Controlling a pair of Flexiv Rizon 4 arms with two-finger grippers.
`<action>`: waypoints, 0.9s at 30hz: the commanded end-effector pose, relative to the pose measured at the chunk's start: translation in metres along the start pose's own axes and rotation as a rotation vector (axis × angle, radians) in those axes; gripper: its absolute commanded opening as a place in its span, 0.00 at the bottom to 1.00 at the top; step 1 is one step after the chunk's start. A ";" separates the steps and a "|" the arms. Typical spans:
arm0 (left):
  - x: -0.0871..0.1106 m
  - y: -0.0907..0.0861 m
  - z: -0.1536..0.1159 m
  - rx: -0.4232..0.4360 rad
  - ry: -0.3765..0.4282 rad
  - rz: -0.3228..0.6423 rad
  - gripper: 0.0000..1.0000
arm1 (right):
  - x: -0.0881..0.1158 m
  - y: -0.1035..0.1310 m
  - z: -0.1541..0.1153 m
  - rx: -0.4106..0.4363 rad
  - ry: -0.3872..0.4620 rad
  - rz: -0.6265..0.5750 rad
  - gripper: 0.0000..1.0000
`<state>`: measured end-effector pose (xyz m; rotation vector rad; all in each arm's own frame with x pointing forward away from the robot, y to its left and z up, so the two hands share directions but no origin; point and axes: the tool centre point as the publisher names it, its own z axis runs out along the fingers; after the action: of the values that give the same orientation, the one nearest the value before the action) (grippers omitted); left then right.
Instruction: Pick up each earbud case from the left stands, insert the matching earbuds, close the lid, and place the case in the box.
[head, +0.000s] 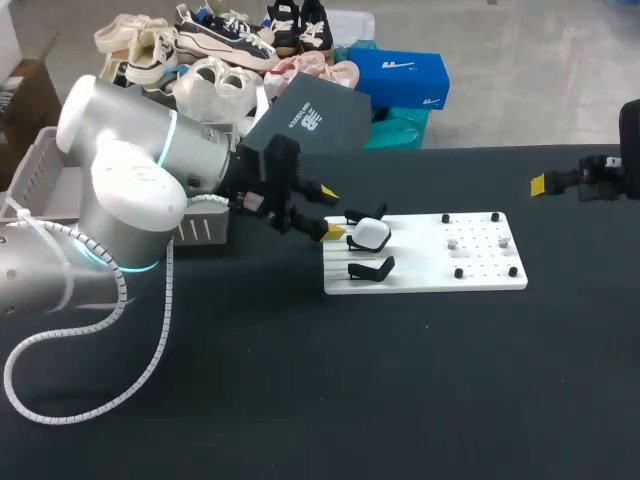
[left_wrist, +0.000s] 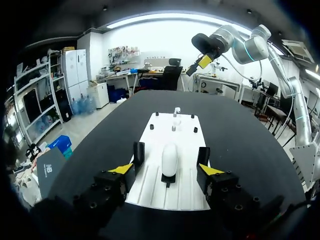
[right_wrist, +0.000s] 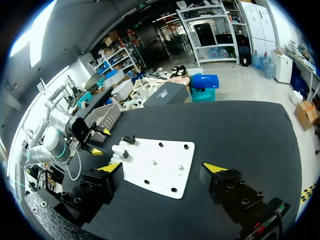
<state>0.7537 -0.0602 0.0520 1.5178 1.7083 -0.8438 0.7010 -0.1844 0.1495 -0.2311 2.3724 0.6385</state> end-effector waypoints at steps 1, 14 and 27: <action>0.003 0.000 0.006 0.016 -0.008 -0.004 0.82 | 0.000 0.000 0.000 0.000 0.001 -0.001 1.00; 0.012 -0.002 0.021 0.013 -0.026 -0.064 0.75 | 0.000 0.000 0.000 0.000 0.001 -0.001 1.00; 0.010 -0.005 0.033 -0.006 -0.048 -0.021 0.73 | 0.000 0.000 0.000 0.000 0.001 -0.001 1.00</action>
<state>0.7517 -0.0794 0.0288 1.4773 1.7071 -0.8842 0.7010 -0.1844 0.1495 -0.2311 2.3724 0.6385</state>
